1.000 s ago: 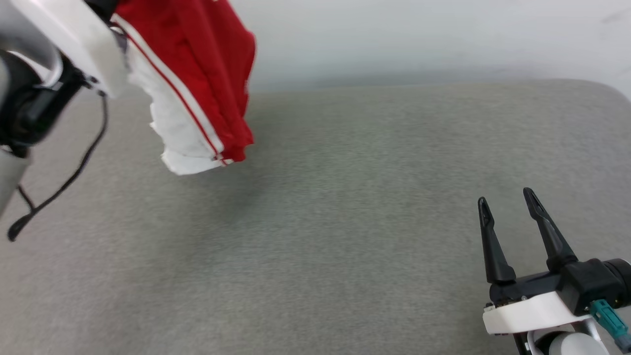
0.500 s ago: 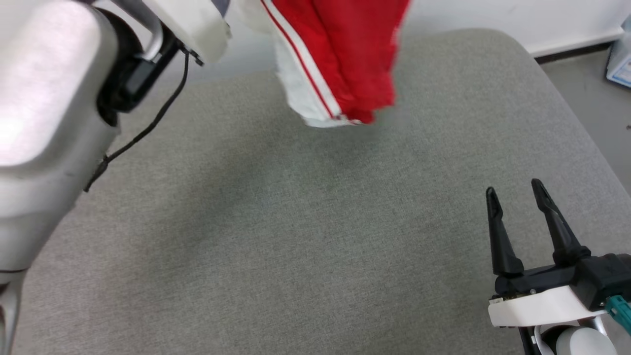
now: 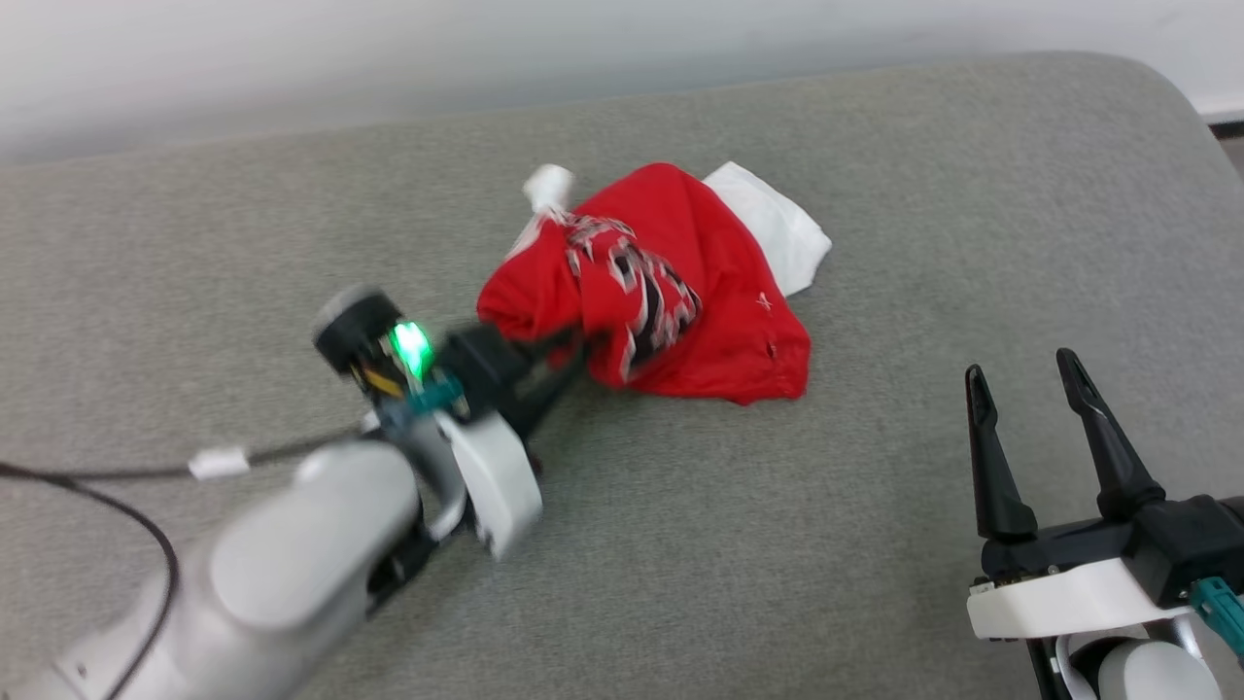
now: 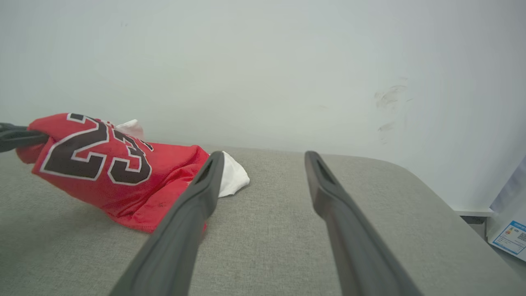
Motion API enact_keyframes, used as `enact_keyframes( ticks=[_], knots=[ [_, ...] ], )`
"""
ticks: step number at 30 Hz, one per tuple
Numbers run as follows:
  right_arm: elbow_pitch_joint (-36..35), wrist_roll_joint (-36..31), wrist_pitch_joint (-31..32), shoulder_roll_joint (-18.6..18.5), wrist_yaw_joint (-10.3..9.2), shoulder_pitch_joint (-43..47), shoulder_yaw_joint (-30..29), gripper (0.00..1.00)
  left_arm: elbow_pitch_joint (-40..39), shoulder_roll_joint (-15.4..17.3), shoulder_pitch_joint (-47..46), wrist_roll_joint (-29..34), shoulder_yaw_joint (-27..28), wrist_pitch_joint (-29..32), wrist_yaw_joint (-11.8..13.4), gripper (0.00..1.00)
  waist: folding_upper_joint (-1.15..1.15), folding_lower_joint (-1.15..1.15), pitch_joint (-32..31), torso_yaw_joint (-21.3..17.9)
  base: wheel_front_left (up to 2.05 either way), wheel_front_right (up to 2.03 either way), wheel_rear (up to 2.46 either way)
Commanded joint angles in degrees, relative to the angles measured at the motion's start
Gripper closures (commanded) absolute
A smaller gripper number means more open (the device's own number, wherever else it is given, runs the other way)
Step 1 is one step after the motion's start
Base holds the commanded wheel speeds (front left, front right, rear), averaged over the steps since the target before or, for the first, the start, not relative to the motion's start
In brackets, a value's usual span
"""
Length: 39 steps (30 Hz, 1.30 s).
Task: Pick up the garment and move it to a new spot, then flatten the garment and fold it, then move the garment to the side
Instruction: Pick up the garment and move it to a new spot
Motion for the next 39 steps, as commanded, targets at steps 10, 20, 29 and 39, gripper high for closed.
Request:
enact_keyframes(
  ticks=[10,20,29,39],
  knots=[
    [2.3,-1.4,-0.1,0.1,-0.04,1.4,0.3,0.00,1.1,-2.4,16.3,-0.5,-8.4,2.8,3.7,1.00,0.00,-0.01,-4.5,6.5,0.00,0.00,0.00],
    [3.5,-1.9,-0.1,0.1,-0.04,3.0,0.0,0.00,6.8,-5.4,21.5,-4.6,-5.5,-0.7,6.4,0.00,0.00,-0.01,-7.7,8.7,0.00,0.00,0.00],
    [2.7,-1.6,-0.1,0.1,-0.04,4.7,-1.4,0.00,-6.8,-3.8,24.7,-2.8,12.2,-2.9,14.3,0.00,0.00,-0.01,-10.8,11.0,0.00,0.00,0.00],
    [1.4,-0.4,-0.1,0.1,-0.04,5.5,-2.9,0.00,-18.7,-8.0,41.4,7.6,34.5,-2.9,18.4,0.00,0.00,-0.01,-12.1,12.1,0.00,0.00,0.00]
  ],
)
